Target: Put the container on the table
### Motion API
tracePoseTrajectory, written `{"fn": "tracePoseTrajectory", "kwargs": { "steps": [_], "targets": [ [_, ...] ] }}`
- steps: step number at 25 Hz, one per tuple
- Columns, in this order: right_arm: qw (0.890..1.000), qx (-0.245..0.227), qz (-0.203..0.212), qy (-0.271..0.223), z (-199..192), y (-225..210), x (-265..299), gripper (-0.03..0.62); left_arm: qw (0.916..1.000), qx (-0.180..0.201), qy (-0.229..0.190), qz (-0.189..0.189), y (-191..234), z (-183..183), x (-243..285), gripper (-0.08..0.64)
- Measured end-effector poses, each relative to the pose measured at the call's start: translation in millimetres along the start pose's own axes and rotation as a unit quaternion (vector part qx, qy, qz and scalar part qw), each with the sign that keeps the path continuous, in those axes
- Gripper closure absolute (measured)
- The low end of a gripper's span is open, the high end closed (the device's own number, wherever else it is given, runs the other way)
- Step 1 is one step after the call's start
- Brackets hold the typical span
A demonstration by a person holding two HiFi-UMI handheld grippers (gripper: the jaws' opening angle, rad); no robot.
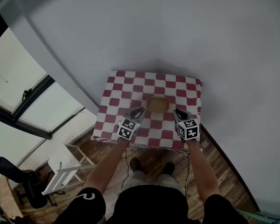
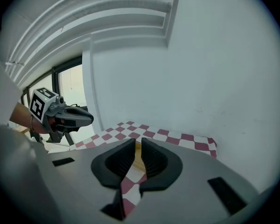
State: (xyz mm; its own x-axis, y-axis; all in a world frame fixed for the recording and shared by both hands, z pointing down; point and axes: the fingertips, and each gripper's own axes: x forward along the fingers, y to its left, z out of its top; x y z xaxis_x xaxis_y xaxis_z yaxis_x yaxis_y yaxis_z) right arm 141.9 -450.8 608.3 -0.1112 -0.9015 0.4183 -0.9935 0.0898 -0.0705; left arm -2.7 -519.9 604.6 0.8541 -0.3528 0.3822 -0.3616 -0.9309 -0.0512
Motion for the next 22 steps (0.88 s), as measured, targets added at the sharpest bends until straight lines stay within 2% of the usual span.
{"fn": "tracePoseTrajectory", "kwargs": {
  "steps": [11, 16, 19, 22],
  "targets": [
    [0.999, -0.028, -0.007, -0.035, 35, 7, -42, 0.565, 0.9985, 0.008, -0.037, 0.039, -16, 38, -25, 0.526],
    [0.999, -0.017, -0.015, -0.046, 44, -5, -57, 0.574, 0.9973, 0.021, -0.056, 0.043, -21, 65, -25, 0.534],
    [0.999, -0.005, -0.019, -0.050, 44, -12, -65, 0.578, 0.9974, -0.003, -0.068, 0.023, -28, 76, -28, 0.534],
    [0.999, -0.001, 0.002, -0.050, 43, -10, -71, 0.578, 0.9967, -0.031, -0.073, 0.017, -29, 76, -32, 0.535]
  ]
}}
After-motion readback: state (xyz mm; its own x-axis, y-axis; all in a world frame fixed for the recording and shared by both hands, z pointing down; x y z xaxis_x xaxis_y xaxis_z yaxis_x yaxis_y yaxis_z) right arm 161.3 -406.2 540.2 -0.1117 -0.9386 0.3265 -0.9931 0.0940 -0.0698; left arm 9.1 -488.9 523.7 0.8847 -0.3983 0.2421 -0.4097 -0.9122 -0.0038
